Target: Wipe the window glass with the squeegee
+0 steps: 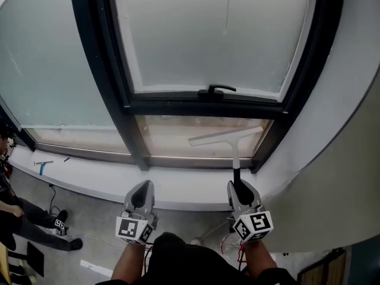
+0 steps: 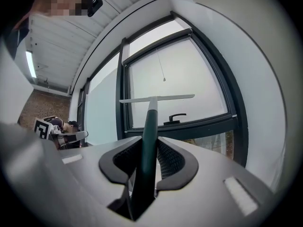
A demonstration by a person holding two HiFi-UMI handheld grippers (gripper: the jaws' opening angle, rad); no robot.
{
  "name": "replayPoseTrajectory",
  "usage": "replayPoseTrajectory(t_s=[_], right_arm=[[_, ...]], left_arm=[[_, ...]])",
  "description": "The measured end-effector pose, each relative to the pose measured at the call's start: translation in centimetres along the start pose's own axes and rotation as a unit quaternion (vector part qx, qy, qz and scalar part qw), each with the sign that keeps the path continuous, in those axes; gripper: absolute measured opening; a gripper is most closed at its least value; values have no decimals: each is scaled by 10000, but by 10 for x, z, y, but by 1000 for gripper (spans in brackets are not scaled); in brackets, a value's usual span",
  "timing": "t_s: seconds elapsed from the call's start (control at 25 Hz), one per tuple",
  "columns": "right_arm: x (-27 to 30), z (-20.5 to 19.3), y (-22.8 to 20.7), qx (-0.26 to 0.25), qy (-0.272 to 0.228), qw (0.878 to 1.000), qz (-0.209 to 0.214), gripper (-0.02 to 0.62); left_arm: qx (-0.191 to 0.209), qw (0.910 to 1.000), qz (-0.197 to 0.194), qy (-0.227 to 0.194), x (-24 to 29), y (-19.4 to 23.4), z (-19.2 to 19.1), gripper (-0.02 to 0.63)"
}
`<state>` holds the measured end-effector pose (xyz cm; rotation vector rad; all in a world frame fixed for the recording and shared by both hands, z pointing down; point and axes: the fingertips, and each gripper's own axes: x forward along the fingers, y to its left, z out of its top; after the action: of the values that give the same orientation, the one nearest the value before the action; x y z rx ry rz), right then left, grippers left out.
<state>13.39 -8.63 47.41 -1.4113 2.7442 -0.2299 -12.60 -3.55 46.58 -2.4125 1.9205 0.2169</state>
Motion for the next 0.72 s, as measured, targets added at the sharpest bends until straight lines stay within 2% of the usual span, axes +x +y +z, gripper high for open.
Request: replayPoseTrajectory(t_s=[0.2, 0.32, 0.56, 0.72], right_arm=[[14, -13, -28, 179, 8, 9993, -326, 95], [36, -13, -38, 177, -1, 9987, -483, 95], [92, 21, -47, -107, -291, 9954, -909, 95], [115, 39, -60, -214, -454, 9900, -1316, 95]], left_arm=[[137, 9990, -364, 232, 45, -5, -23, -2], [213, 9983, -467, 279, 77, 0, -22, -2], [121, 9934, -1124, -185, 146, 24, 2, -2], [176, 9876, -1540, -227, 176, 35, 7, -3]])
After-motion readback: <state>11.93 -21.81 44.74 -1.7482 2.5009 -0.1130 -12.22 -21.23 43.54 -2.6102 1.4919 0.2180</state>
